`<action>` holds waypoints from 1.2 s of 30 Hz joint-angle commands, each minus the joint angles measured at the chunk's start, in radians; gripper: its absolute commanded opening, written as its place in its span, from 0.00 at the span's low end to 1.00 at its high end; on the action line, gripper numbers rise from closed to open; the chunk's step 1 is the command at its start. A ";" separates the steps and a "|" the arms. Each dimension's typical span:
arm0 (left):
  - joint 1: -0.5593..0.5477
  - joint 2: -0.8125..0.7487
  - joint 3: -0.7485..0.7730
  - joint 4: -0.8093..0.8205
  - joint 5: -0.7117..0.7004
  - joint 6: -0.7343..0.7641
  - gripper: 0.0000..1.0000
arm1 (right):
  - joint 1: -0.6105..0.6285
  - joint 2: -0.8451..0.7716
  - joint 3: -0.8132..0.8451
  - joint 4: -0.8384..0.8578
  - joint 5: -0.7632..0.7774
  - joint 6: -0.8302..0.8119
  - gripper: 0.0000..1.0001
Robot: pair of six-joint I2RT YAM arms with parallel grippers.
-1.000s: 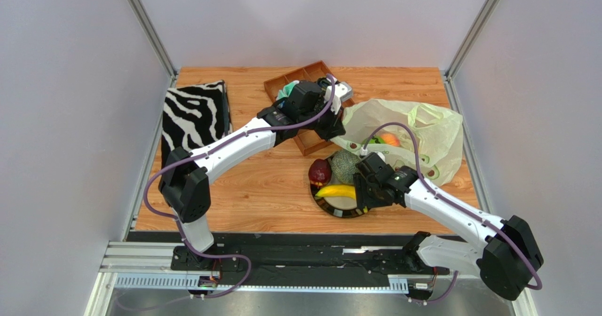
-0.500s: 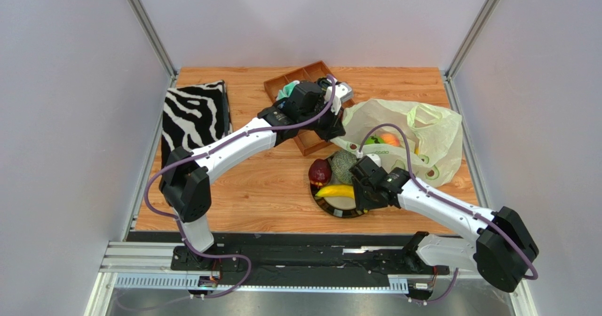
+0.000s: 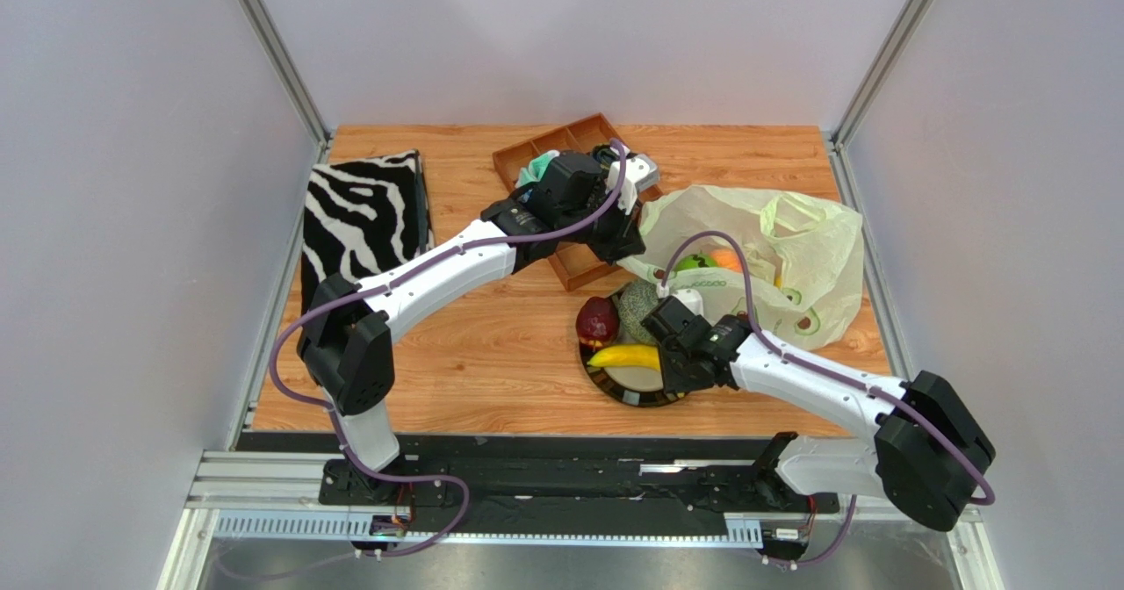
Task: Place the fruits into the plastic bag
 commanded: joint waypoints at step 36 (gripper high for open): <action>0.004 -0.018 0.049 -0.009 -0.006 -0.013 0.00 | -0.029 -0.512 0.305 -0.092 -0.141 -0.080 0.00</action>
